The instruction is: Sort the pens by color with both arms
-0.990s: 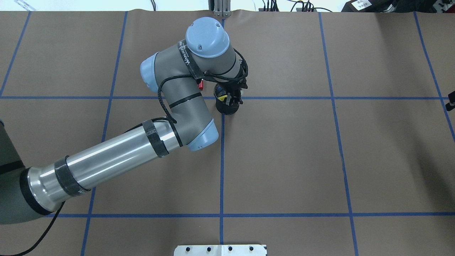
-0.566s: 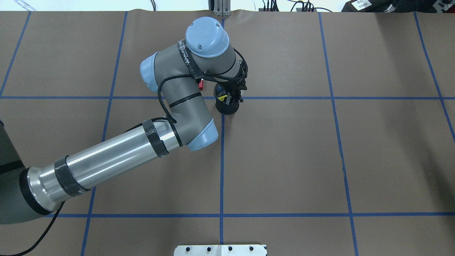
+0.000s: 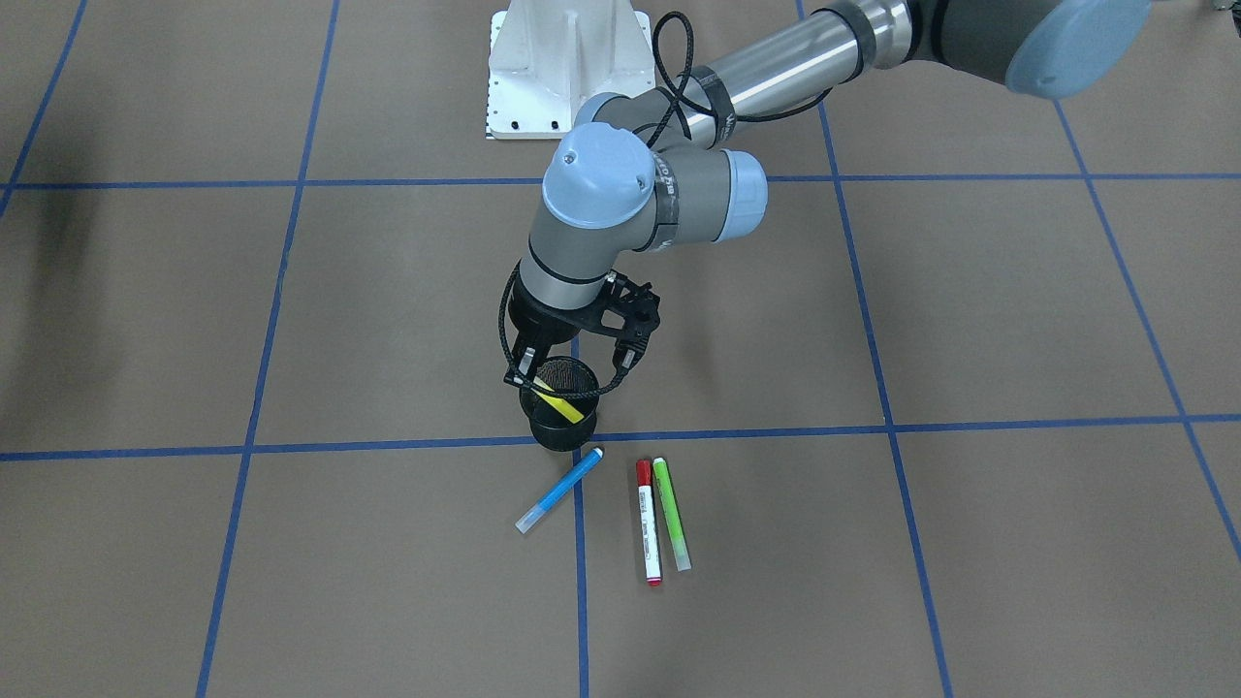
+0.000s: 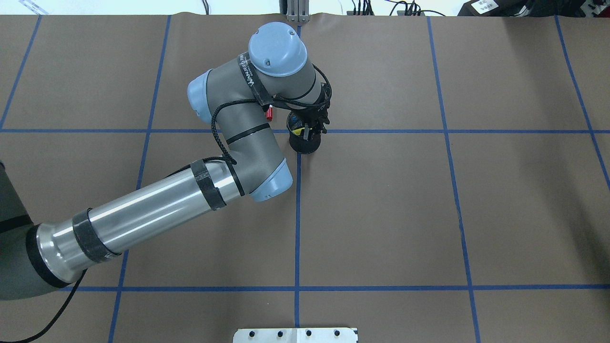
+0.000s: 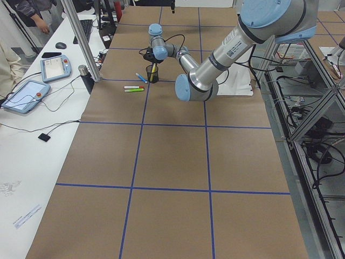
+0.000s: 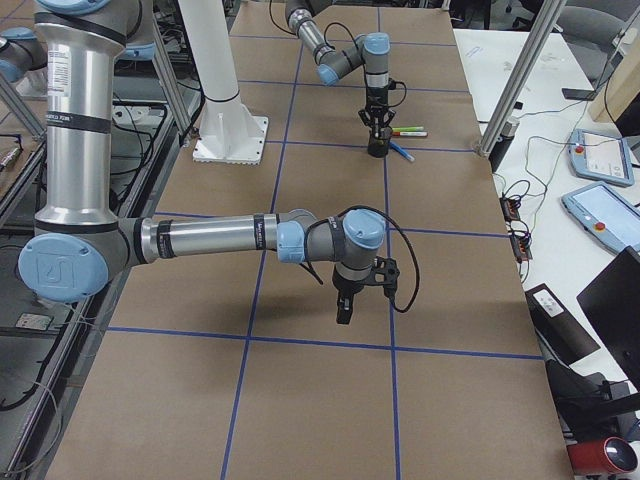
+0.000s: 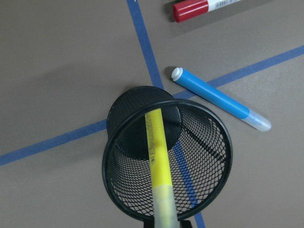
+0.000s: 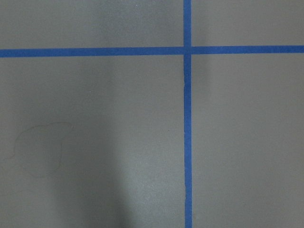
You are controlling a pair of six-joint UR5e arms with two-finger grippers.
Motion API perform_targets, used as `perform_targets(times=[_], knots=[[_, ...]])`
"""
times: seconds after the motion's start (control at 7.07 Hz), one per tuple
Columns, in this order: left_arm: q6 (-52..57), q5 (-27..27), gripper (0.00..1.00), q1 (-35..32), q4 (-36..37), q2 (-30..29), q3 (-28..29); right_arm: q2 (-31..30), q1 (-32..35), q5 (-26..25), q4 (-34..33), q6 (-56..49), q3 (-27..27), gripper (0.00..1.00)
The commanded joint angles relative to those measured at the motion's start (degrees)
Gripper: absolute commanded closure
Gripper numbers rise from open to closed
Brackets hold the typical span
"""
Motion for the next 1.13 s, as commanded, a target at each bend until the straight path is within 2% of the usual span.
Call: perform_targets(times=[0.0,0.14,0.42,0.85,0.99], knots=[[0.1,0.0,0.91,-0.2,0.1,-0.1,-0.2,-0.1,0.4,1.9,0.1,0.0,0.3,0.00],[0.1,0.0,0.98,-0.5,0.0,-0.2,-0.3,-0.1,1.0,2.7,0.1,0.0,0.3,0.00],[-0.1,-0.2,0.98,-1.3,2.0,-1.2,-2.5,-0.1,1.8,3.2,0.1,0.0,0.5,0.00],[0.1,-1.1,0.99,-1.9,11.5,-4.2,-7.3,-1.0,1.9,3.8,0.1,-0.1,0.6,0.00],[0.1,-3.6,0.99,-1.9,13.2,-5.4,-7.8,-1.2,2.0,3.8,0.1,-0.1,0.7,0.00]])
